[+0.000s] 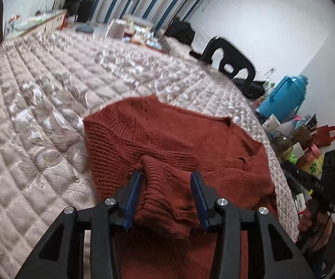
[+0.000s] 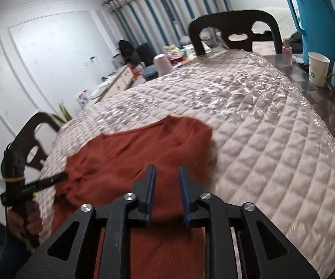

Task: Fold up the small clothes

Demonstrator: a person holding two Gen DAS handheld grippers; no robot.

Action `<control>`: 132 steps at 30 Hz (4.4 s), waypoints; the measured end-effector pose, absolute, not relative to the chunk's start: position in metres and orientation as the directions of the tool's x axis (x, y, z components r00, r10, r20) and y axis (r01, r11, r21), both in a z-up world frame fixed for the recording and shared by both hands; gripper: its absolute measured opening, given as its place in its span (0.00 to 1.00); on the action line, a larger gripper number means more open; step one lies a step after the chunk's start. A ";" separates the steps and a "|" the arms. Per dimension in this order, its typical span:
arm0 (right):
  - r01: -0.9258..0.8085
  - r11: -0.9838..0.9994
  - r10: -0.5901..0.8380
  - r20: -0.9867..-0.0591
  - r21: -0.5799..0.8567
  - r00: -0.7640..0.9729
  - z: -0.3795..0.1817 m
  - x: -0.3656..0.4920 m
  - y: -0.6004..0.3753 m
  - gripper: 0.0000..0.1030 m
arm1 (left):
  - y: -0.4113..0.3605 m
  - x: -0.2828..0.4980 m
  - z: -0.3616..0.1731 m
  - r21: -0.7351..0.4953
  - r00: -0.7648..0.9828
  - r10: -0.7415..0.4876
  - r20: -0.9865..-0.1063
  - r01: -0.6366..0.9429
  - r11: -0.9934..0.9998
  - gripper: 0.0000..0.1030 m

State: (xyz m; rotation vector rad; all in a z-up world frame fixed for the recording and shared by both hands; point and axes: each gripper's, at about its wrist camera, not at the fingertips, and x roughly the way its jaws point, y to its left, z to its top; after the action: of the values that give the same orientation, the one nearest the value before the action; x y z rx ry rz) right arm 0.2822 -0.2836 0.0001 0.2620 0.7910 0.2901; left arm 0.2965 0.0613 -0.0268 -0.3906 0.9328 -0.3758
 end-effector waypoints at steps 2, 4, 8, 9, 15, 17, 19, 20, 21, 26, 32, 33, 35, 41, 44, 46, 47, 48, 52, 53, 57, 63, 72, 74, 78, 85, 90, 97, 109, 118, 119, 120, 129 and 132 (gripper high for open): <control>-0.140 0.934 0.338 -0.686 0.328 0.645 -0.005 0.300 -0.283 0.37 | 0.061 0.299 -0.027 -0.482 0.527 -0.478 -0.703 0.142 0.865 0.44; -0.130 0.945 0.315 -0.726 0.301 0.611 -0.014 0.315 -0.280 0.37 | 0.058 0.302 -0.024 -0.470 0.517 -0.476 -0.711 0.153 0.869 0.38; -0.094 0.962 0.262 -0.773 0.256 0.578 -0.036 0.336 -0.279 0.11 | 0.054 0.299 -0.011 -0.432 0.572 -0.456 -0.681 0.189 0.882 0.14; -0.097 0.964 0.256 -0.765 0.248 0.590 -0.035 0.335 -0.279 0.07 | 0.056 0.294 -0.004 -0.439 0.607 -0.468 -0.643 0.209 0.874 0.13; -0.055 0.963 0.227 -0.678 0.266 0.699 -0.018 0.322 -0.303 0.07 | 0.063 0.272 0.016 -0.421 0.720 -0.475 -0.505 0.275 0.864 0.14; -0.048 0.956 0.244 -0.696 0.288 0.675 -0.027 0.325 -0.308 0.08 | 0.061 0.278 -0.002 -0.409 0.681 -0.455 -0.574 0.243 0.880 0.14; -0.041 0.947 0.274 -0.735 0.318 0.620 -0.038 0.330 -0.311 0.10 | 0.060 0.281 -0.023 -0.400 0.633 -0.436 -0.640 0.211 0.892 0.14; -0.022 0.951 0.257 -0.748 0.309 0.612 -0.042 0.328 -0.313 0.18 | 0.060 0.281 -0.032 -0.390 0.615 -0.421 -0.667 0.193 0.900 0.14; -0.014 0.956 0.237 -0.743 0.294 0.626 -0.042 0.324 -0.314 0.22 | 0.062 0.279 -0.035 -0.393 0.609 -0.421 -0.672 0.189 0.900 0.16; -0.043 0.958 0.231 -0.675 0.284 0.701 -0.016 0.295 -0.317 0.22 | 0.072 0.261 -0.019 -0.404 0.636 -0.423 -0.645 0.185 0.896 0.17; -0.191 0.960 0.279 -0.685 0.204 0.673 -0.016 0.267 -0.291 0.22 | 0.076 0.244 0.006 -0.389 0.707 -0.393 -0.588 0.179 0.904 0.18; -0.198 0.963 0.270 -0.707 0.185 0.653 -0.023 0.268 -0.286 0.21 | 0.072 0.245 0.008 -0.388 0.703 -0.404 -0.586 0.195 0.901 0.20; -0.184 0.972 0.228 -0.772 0.146 0.593 -0.043 0.271 -0.284 0.21 | 0.058 0.247 0.004 -0.363 0.683 -0.411 -0.604 0.224 0.904 0.22; -0.189 0.970 0.238 -0.727 0.151 0.644 -0.028 0.254 -0.287 0.21 | 0.044 0.259 -0.030 -0.343 0.614 -0.403 -0.679 0.219 0.913 0.21; -0.216 0.966 0.252 -0.717 0.144 0.650 -0.025 0.245 -0.282 0.21 | 0.046 0.254 -0.028 -0.347 0.618 -0.401 -0.676 0.214 0.913 0.21; -0.216 0.968 0.235 -0.765 0.128 0.600 -0.040 0.250 -0.280 0.21 | 0.045 0.250 -0.026 -0.333 0.623 -0.391 -0.678 0.214 0.918 0.21; -0.209 0.971 0.218 -0.786 0.116 0.579 -0.047 0.254 -0.280 0.21 | 0.045 0.247 -0.025 -0.325 0.624 -0.386 -0.680 0.215 0.921 0.21; -0.203 0.972 0.219 -0.775 0.120 0.592 -0.048 0.253 -0.283 0.21 | 0.044 0.243 -0.024 -0.318 0.624 -0.381 -0.682 0.216 0.923 0.21; -0.170 0.977 0.209 -0.760 0.130 0.615 -0.037 0.242 -0.290 0.21 | 0.046 0.227 -0.018 -0.292 0.636 -0.363 -0.681 0.218 0.931 0.21; -0.176 0.977 0.206 -0.749 0.122 0.629 -0.032 0.239 -0.289 0.21 | 0.047 0.225 -0.017 -0.288 0.643 -0.359 -0.676 0.218 0.932 0.21; -0.199 0.970 0.238 -0.697 0.137 0.677 -0.015 0.237 -0.282 0.21 | 0.046 0.223 -0.007 -0.295 0.667 -0.362 -0.651 0.217 0.931 0.22; -0.208 0.969 0.235 -0.765 0.134 0.600 -0.043 0.261 -0.267 0.21 | 0.032 0.240 -0.028 -0.267 0.611 -0.329 -0.720 0.193 0.944 0.29; -0.239 0.965 0.242 -0.733 0.112 0.636 -0.021 0.217 -0.264 0.22 | 0.033 0.204 -0.010 -0.220 0.655 -0.297 -0.695 0.199 0.955 0.37; -0.248 0.961 0.260 -0.717 0.125 0.647 -0.015 0.203 -0.264 0.22 | 0.033 0.193 -0.005 -0.222 0.664 -0.301 -0.685 0.204 0.954 0.39; -0.271 0.951 0.297 -0.690 0.150 0.660 -0.004 0.175 -0.260 0.22 | 0.032 0.172 0.002 -0.220 0.674 -0.311 -0.670 0.219 0.951 0.41; -0.311 0.937 0.335 -0.663 0.159 0.670 0.007 0.124 -0.250 0.22 | 0.037 0.120 0.009 -0.220 0.684 -0.335 -0.648 0.253 0.942 0.42; -0.327 0.932 0.350 -0.629 0.159 0.694 0.015 0.083 -0.247 0.22 | 0.044 0.081 0.011 -0.212 0.703 -0.336 -0.627 0.262 0.942 0.45; -0.322 0.934 0.343 -0.644 0.155 0.684 -0.006 0.046 -0.238 0.22 | 0.055 0.037 0.000 -0.187 0.717 -0.321 -0.619 0.263 0.947 0.47; -0.272 0.951 0.296 -0.699 0.148 0.651 -0.047 0.012 -0.235 0.22 | 0.070 0.003 -0.029 -0.224 0.693 -0.334 -0.639 0.247 0.943 0.47; -0.239 0.958 0.280 -0.696 0.158 0.661 -0.056 -0.004 -0.251 0.22 | 0.065 -0.013 -0.037 -0.213 0.688 -0.325 -0.649 0.247 0.945 0.47; -0.236 0.959 0.278 -0.695 0.159 0.663 -0.056 -0.006 -0.254 0.22 | 0.065 -0.015 -0.037 -0.217 0.687 -0.331 -0.647 0.250 0.943 0.47; -0.231 0.960 0.276 -0.693 0.159 0.666 -0.056 -0.008 -0.256 0.22 | 0.066 -0.017 -0.037 -0.228 0.683 -0.340 -0.646 0.252 0.940 0.47; -0.214 0.958 0.285 -0.671 0.188 0.684 -0.049 -0.031 -0.285 0.33 | 0.062 -0.043 -0.035 -0.292 0.668 -0.402 -0.626 0.278 0.915 0.47; -0.255 0.943 0.332 -0.672 0.214 0.662 -0.043 -0.039 -0.297 0.38 | 0.060 -0.053 -0.032 -0.285 0.677 -0.398 -0.619 0.279 0.917 0.47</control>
State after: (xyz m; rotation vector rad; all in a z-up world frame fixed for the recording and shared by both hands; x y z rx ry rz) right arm -0.0390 -0.2971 -0.0434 0.1047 0.7795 0.3324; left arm -0.0533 0.0601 -0.0324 -0.1720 0.7344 -0.3830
